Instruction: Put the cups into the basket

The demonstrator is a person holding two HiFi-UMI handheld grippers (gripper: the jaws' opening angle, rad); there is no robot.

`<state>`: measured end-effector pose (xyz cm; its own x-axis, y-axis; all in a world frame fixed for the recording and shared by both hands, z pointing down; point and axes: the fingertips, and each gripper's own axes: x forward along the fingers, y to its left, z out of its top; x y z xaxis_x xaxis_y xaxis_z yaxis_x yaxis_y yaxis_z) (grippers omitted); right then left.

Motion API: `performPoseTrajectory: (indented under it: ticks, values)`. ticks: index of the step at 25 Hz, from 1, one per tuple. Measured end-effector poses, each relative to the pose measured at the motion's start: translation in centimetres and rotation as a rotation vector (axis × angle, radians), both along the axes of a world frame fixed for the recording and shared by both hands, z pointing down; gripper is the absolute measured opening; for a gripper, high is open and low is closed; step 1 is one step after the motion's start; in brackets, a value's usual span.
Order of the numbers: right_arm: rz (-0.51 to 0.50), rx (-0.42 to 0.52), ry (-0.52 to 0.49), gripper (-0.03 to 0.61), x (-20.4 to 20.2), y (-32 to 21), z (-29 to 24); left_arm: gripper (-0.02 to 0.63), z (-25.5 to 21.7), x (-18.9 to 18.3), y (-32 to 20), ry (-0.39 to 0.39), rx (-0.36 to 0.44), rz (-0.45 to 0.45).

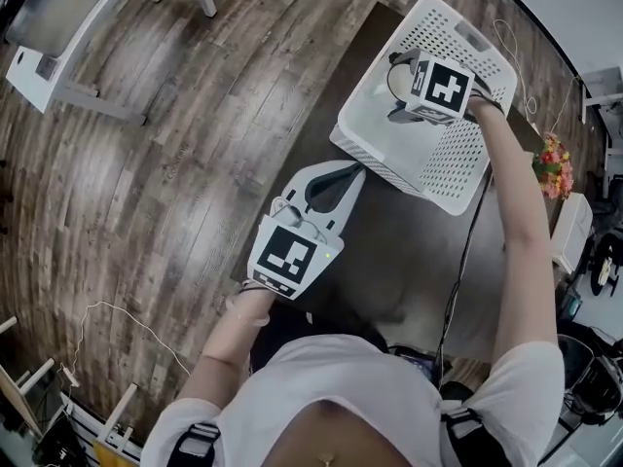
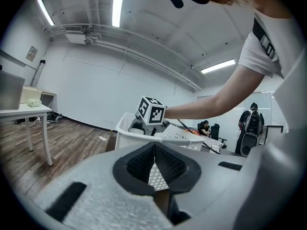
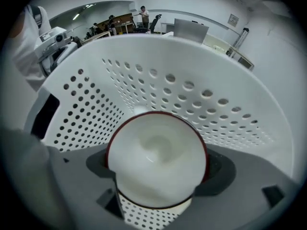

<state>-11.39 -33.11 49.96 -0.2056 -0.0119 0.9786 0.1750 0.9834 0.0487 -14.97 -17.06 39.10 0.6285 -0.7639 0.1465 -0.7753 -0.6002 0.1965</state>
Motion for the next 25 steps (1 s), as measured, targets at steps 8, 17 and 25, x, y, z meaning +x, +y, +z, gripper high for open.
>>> performPoseTrajectory:
  ticks: [8,17,25]
  values:
    - [0.075,0.013,0.034,0.443,1.0,-2.3,4.5,0.011,2.5,-0.9,-0.4,0.023,-0.064,-0.031]
    - [0.07,0.036,0.043,0.444,1.0,-3.2,5.9,0.011,3.3,-1.1,-0.7,0.033,-0.089,-0.048]
    - [0.006,0.082,0.062,0.445,0.3,-3.3,6.1,0.011,3.6,-0.7,-0.9,0.05,-0.106,-0.042]
